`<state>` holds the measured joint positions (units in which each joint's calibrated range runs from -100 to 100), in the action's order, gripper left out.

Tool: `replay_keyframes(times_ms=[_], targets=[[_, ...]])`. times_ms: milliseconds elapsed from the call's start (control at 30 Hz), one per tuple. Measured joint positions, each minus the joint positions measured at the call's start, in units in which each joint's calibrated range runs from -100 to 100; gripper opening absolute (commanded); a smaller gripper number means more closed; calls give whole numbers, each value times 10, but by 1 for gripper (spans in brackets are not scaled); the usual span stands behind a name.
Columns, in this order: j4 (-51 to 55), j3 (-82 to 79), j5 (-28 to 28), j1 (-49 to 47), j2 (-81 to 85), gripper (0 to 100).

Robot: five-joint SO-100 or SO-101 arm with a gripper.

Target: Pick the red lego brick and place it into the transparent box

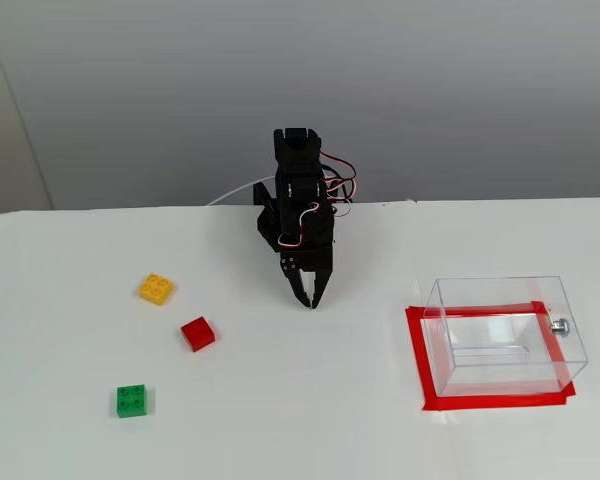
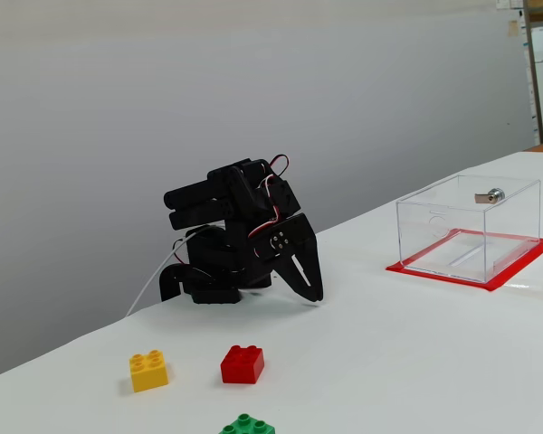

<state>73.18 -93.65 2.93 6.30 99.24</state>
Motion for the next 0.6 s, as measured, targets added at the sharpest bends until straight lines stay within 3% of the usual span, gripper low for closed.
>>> replay_keyframes(times_ms=[333, 600], targets=[[0, 7, 1, 5, 0, 1], [0, 122, 1, 6, -14, 1]])
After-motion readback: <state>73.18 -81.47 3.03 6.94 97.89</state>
